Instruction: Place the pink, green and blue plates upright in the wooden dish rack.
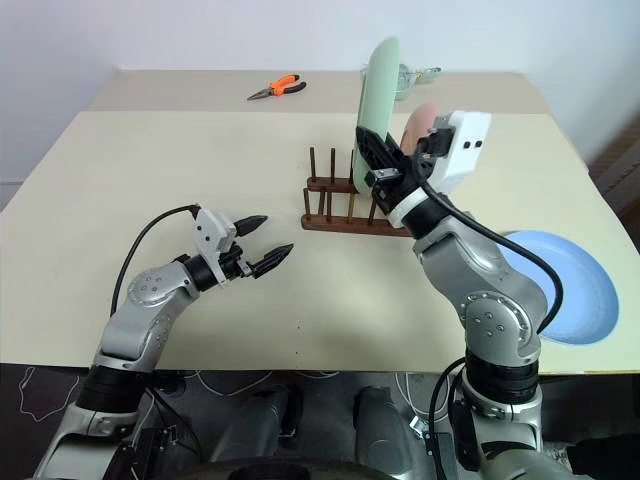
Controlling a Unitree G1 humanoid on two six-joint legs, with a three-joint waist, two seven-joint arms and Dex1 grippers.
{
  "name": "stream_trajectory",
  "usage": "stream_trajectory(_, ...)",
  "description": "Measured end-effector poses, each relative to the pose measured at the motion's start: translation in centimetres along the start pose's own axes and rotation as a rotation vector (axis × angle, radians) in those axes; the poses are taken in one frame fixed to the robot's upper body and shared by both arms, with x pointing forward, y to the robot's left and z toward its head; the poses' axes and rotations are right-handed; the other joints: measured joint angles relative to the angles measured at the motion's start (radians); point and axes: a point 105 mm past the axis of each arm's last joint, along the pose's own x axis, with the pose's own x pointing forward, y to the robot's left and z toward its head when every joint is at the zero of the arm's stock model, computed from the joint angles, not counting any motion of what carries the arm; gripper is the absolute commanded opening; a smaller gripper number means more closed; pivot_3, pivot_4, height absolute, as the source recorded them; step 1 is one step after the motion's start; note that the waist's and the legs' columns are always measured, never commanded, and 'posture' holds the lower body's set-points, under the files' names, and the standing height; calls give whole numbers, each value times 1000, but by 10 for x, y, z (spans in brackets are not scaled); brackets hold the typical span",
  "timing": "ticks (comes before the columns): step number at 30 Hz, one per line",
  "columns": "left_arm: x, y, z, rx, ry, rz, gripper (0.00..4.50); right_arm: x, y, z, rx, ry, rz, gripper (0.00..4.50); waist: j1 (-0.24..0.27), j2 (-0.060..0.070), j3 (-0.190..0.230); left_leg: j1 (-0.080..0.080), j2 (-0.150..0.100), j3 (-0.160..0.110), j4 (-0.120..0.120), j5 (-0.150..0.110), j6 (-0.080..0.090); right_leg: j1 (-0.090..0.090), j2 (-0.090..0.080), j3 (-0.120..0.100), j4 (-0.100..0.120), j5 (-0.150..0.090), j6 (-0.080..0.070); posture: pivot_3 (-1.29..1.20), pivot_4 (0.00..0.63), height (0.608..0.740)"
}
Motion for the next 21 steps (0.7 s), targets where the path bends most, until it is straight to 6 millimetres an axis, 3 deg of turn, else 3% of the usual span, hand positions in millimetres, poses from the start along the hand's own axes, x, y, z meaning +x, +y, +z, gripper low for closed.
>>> stream_trajectory(3,0,-1,0,-1,2,-4,4127,3,-11,-17,-4,80,-26,53,0,0,0,0,0,0,0,0,0,0,0,0,0,0,0,0,150,738)
stream_trajectory(6,0,-1,-1,-4,6,-8,4127,3,-15,-24,-19,111,-26,1063,0,0,0,0,0,0,0,0,0,0,0,0,0,0,0,0,150,738)
stream_trajectory(11,1,-2,-2,-7,13,-16,4127,5,-18,-26,-60,124,-27,3556,0,0,0,0,0,0,0,0,0,0,1,0,1,0,0,0,150,738)
stream_trajectory(14,2,-6,-2,-8,17,-29,4127,8,-21,-18,-217,123,-19,3556,1,0,0,0,0,1,0,0,0,0,1,0,0,0,0,0,150,738)
stream_trajectory(21,4,-11,-4,-9,26,-50,4127,4,-28,39,-516,10,2,3556,3,0,0,0,0,1,0,0,0,0,1,0,0,0,0,0,150,738)
